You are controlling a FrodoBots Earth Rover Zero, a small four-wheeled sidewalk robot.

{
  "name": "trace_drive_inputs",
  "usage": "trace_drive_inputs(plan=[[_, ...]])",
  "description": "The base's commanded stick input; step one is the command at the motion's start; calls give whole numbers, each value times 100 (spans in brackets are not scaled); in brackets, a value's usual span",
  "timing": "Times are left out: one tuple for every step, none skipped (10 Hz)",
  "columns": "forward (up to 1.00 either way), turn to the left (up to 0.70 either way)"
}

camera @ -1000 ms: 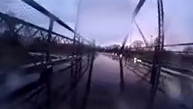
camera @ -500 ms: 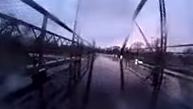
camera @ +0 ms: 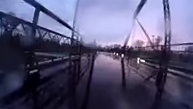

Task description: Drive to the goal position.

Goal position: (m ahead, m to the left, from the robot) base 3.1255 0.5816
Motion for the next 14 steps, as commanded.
trace_drive_inputs(plan=[[70, 0], [70, 0], [70, 0], [70, 0], [70, 0], [70, 0], [70, 0], [70, 0], [70, 0], [70, 0], [70, 0], [70, 0], [70, 0], [70, 0]])
